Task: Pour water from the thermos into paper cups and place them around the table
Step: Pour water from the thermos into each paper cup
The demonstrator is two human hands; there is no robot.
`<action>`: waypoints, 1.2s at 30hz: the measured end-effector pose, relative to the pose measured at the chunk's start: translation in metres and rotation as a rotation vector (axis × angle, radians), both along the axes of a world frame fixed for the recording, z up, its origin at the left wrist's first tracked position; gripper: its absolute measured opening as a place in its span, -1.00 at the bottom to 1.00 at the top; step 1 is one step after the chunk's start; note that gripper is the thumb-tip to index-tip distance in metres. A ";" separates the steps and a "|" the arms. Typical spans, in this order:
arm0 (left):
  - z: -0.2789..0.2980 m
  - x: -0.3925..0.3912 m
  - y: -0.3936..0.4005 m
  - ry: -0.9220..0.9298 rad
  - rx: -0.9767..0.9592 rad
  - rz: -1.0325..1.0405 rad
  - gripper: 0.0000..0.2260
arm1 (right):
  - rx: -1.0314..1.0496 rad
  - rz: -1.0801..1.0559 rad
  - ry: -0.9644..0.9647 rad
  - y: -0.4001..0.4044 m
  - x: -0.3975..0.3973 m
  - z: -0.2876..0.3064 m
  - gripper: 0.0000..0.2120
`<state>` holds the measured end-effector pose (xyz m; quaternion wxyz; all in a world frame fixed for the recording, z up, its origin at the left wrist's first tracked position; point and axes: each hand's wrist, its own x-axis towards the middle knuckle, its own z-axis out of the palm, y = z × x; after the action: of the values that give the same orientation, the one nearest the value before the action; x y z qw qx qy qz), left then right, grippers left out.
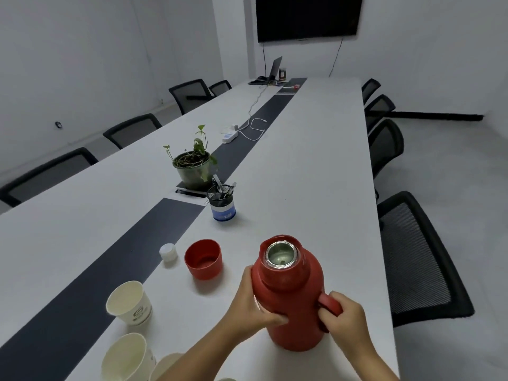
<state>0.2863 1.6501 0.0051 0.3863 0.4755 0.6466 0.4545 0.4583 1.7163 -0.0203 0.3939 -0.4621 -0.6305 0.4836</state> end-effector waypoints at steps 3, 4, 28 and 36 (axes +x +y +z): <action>0.009 0.012 -0.013 -0.044 0.019 -0.009 -0.32 | 0.089 0.043 -0.001 -0.009 0.020 0.020 -0.46; 0.014 0.017 -0.017 -0.057 0.031 -0.009 -0.32 | 0.123 0.046 0.013 -0.014 0.026 0.029 -0.45; 0.012 0.178 -0.177 -0.632 0.018 -0.031 -0.30 | 0.409 0.067 -0.418 -0.168 0.156 0.112 -0.68; -0.013 0.203 -0.192 -0.791 -0.087 0.007 -0.33 | 0.266 0.183 -0.591 -0.169 0.162 0.109 -0.73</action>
<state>0.4892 1.4579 -0.0082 0.6237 0.2448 0.4683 0.5760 0.6202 1.5474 0.0890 0.2060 -0.4684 -0.8138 0.2756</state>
